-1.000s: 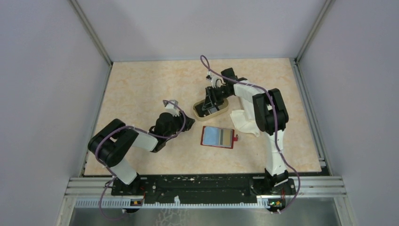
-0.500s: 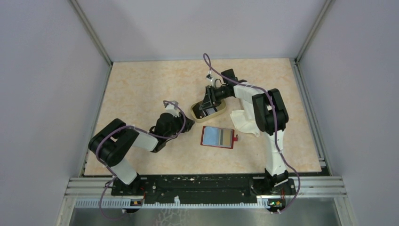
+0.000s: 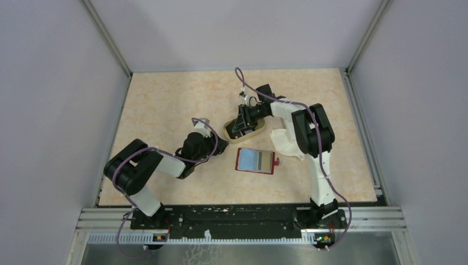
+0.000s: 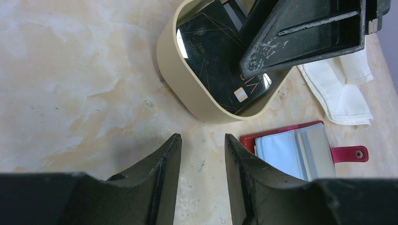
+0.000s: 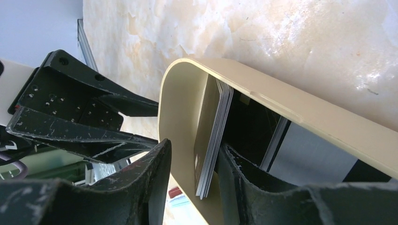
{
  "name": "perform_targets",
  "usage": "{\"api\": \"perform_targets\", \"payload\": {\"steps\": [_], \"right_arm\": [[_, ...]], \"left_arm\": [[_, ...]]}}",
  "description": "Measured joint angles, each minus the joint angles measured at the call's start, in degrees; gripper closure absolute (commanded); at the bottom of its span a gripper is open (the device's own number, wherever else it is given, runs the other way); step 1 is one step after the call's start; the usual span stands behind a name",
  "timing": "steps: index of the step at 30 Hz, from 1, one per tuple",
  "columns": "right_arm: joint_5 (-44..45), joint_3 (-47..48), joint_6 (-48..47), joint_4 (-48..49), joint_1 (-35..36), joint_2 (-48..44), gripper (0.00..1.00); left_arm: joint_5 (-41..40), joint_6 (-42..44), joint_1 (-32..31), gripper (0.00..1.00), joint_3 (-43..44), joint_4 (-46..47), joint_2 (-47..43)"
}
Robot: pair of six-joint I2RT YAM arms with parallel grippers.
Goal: Put the credit cards into the card holder
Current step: Pick up the credit card from the storage box.
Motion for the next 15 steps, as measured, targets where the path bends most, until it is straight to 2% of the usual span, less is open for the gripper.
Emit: {"api": "perform_targets", "payload": {"steps": [15], "right_arm": [[-0.9, 0.0, 1.0, 0.1, 0.1, 0.4, 0.61]], "left_arm": [[0.2, 0.0, 0.0, 0.54, -0.5, 0.9, 0.0]]}}
